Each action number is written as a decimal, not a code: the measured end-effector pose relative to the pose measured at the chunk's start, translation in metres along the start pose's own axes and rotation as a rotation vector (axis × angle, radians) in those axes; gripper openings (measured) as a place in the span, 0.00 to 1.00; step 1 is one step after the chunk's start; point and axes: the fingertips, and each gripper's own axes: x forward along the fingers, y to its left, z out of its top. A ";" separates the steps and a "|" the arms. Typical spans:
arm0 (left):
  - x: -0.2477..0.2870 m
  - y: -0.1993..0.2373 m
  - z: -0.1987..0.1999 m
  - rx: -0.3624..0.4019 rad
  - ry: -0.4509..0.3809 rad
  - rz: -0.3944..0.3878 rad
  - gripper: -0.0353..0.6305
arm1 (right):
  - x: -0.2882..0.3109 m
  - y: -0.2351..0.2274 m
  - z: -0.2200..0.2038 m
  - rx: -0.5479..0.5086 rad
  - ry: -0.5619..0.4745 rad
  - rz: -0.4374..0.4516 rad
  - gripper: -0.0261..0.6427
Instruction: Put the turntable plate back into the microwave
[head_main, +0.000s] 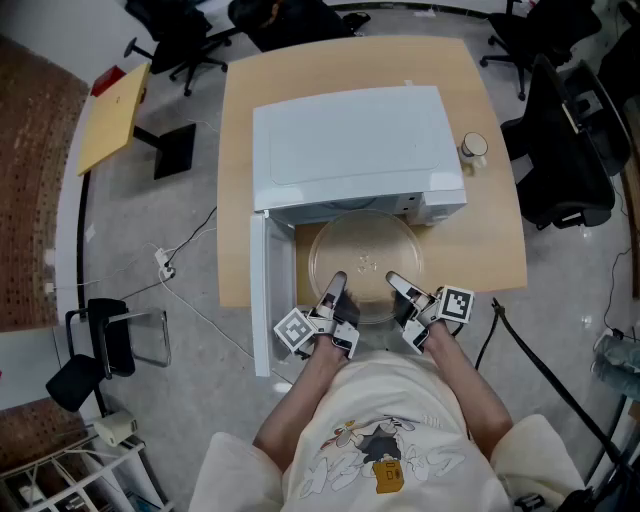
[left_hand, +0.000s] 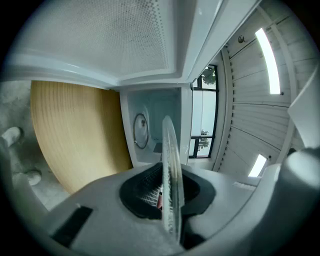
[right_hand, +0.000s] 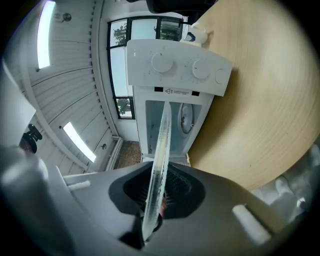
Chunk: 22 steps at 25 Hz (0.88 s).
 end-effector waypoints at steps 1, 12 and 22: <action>-0.001 0.000 0.000 0.007 0.003 0.004 0.09 | 0.000 0.000 0.000 0.000 -0.001 0.001 0.10; -0.005 -0.003 -0.006 -0.012 0.029 0.000 0.09 | -0.006 0.006 -0.006 -0.011 -0.013 -0.001 0.10; -0.030 -0.016 -0.013 -0.011 0.057 -0.019 0.09 | -0.019 0.023 -0.032 0.007 -0.001 0.005 0.10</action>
